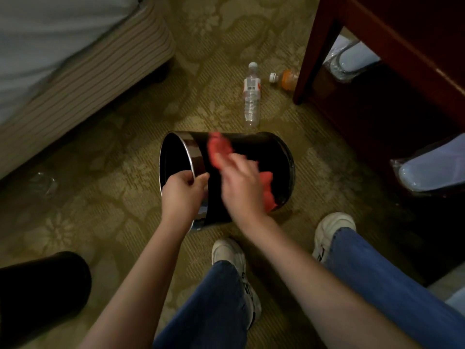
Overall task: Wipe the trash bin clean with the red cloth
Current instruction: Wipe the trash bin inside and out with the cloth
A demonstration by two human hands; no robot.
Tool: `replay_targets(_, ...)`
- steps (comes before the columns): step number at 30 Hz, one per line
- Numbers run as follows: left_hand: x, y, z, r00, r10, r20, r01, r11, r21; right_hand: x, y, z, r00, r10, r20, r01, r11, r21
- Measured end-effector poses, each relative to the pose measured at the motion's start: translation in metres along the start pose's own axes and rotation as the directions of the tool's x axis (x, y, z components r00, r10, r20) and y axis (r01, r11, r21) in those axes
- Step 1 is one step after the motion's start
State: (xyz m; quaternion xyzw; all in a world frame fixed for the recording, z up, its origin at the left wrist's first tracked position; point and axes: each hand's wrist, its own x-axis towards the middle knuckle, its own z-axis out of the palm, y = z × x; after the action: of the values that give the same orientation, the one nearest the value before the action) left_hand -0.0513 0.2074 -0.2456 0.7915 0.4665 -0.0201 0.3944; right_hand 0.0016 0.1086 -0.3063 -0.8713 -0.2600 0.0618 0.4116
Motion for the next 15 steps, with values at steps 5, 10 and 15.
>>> replay_targets(5, 0.000, -0.009, -0.009, 1.000, -0.002, 0.022, 0.002, 1.000, -0.006, -0.004, -0.008, 0.012, 0.988, -0.156, 0.014, 0.155, 0.988, 0.025)
replay_targets(10, -0.002, -0.017, -0.020, 0.996, -0.029, 0.081, 0.032, 0.999, -0.044, -0.010, 0.092, -0.012, 0.947, 0.321, 0.008, -0.321, 0.947, -0.029)
replay_targets(15, -0.003, -0.003, -0.010, 0.998, 0.001, 0.055, 0.000, 1.000, -0.017, -0.019, 0.065, -0.009, 0.956, 0.294, -0.011, -0.294, 0.956, -0.006)
